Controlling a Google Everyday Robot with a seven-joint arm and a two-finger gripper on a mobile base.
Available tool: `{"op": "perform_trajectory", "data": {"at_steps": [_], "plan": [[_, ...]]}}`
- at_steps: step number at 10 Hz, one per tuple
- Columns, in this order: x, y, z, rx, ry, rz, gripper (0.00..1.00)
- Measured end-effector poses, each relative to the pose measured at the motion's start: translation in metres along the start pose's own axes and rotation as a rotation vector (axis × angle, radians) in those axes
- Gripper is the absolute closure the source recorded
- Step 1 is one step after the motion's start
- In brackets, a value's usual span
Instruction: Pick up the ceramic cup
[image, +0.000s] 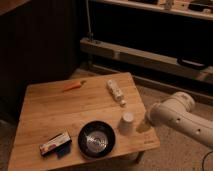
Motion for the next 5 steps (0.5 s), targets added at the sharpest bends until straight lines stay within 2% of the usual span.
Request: {"op": "perform_trajectory", "data": {"at_steps": [1, 3, 5], "plan": [[0.002, 0.001, 0.004, 0.006, 0.028, -0.009, 0.2], [0.022, -0.004, 0.019, 0.041, 0.112, -0.043, 0.2], [0.049, -0.015, 0.038, 0.101, 0.187, -0.094, 0.2]]}}
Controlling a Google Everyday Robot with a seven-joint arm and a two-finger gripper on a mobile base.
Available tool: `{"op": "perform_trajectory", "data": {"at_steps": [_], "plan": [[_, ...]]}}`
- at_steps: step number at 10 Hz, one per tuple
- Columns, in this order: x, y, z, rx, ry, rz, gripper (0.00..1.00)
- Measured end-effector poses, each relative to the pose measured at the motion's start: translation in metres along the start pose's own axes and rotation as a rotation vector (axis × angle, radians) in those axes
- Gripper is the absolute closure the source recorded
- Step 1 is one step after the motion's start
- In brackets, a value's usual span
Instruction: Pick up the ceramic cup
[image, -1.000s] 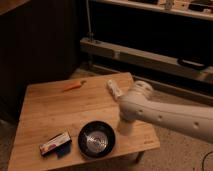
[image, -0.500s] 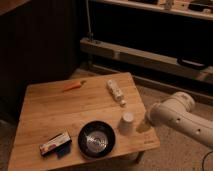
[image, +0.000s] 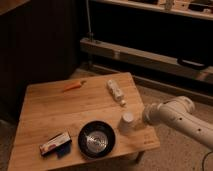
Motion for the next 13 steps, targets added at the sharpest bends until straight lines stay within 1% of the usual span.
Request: {"op": "perform_trajectory", "data": {"at_steps": [1, 2, 3, 4, 6, 8, 10, 11, 13], "plan": [[0.014, -0.005, 0.015, 0.044, 0.035, -0.035, 0.2], [0.021, -0.007, 0.023, 0.07, 0.049, -0.061, 0.2], [0.024, -0.008, 0.028, 0.093, 0.053, -0.083, 0.2], [0.033, -0.01, 0.033, 0.11, 0.05, -0.107, 0.2], [0.03, -0.01, 0.034, 0.123, 0.04, -0.117, 0.2], [0.025, -0.013, 0.035, 0.144, 0.042, -0.118, 0.2], [0.017, -0.019, 0.035, 0.164, 0.048, -0.103, 0.2], [0.01, -0.023, 0.038, 0.178, 0.052, -0.091, 0.2], [0.005, -0.028, 0.045, 0.195, 0.062, -0.079, 0.2]]}}
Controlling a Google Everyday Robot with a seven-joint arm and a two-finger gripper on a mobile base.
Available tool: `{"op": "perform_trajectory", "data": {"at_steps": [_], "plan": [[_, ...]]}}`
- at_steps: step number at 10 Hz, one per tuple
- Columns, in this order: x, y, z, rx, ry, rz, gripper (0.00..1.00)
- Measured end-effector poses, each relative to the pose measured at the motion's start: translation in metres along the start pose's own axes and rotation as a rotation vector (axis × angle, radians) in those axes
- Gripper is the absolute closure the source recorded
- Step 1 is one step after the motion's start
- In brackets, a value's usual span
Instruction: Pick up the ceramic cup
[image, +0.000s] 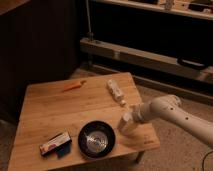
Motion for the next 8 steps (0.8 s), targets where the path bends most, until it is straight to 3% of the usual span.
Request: {"op": "perform_trajectory", "data": {"at_steps": [4, 8], "plan": [[-0.015, -0.003, 0.017, 0.005, 0.069, 0.035, 0.2], [-0.02, -0.004, 0.021, 0.005, 0.085, 0.045, 0.2]]}}
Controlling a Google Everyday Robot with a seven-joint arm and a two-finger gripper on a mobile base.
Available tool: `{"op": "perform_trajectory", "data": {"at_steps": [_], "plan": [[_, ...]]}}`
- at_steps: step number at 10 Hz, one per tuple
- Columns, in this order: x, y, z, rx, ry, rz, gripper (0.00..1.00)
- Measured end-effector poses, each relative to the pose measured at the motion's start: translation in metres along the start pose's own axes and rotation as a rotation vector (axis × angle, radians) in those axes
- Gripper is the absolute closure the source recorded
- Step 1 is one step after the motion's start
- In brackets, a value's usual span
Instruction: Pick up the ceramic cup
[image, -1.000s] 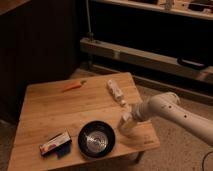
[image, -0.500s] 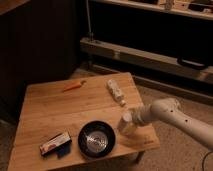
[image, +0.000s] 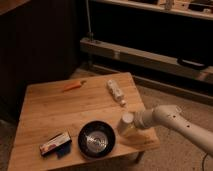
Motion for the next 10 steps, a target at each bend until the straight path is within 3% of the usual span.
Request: {"op": "perform_trajectory", "data": {"at_steps": [5, 10], "plan": [[0.003, 0.002, -0.003, -0.01, 0.015, -0.011, 0.2], [0.032, 0.011, -0.017, -0.016, 0.014, -0.078, 0.2]]}}
